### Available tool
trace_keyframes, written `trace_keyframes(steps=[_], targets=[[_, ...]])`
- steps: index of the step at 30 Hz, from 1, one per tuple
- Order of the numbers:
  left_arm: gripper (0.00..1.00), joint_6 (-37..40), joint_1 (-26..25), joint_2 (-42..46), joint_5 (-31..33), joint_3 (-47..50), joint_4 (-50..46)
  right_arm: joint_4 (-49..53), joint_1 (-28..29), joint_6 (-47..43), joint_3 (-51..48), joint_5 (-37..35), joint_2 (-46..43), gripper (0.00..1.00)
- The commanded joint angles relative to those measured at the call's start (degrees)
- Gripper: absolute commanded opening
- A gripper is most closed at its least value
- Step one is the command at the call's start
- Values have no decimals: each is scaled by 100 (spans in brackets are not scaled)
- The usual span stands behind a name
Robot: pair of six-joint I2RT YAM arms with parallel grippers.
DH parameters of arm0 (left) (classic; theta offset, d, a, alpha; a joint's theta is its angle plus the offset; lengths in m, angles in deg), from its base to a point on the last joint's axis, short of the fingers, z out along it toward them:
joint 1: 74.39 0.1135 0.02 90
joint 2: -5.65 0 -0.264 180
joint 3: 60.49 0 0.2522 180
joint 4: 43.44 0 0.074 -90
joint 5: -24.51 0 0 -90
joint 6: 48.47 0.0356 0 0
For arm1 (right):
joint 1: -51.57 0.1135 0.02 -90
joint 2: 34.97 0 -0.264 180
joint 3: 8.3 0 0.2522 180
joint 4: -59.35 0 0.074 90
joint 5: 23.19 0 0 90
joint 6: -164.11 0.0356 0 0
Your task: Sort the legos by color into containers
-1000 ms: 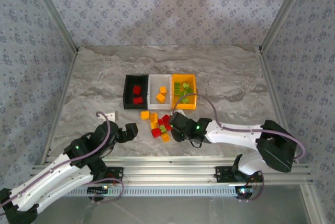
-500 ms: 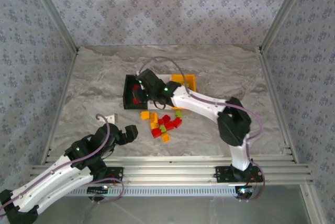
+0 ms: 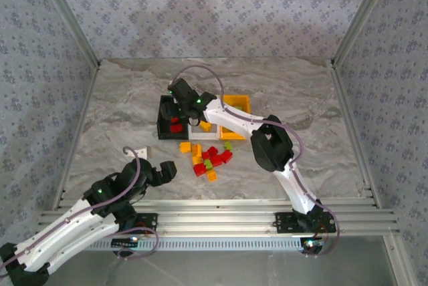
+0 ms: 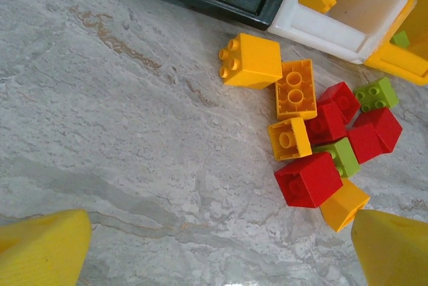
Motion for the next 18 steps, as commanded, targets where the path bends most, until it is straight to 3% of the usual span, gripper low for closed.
trace_keyframes(steps=[1,9,18], targets=[[99,8,32,52,-44,8,14,-45,-20,104,158,-79,-116,73],[100,128,34,-7,13,-165,107,-542,73,84,-833,-414,-1237,78],[100,422,31,-867,-37,-536,642,-1121,569,199,-3560,-1211,-3550,79]])
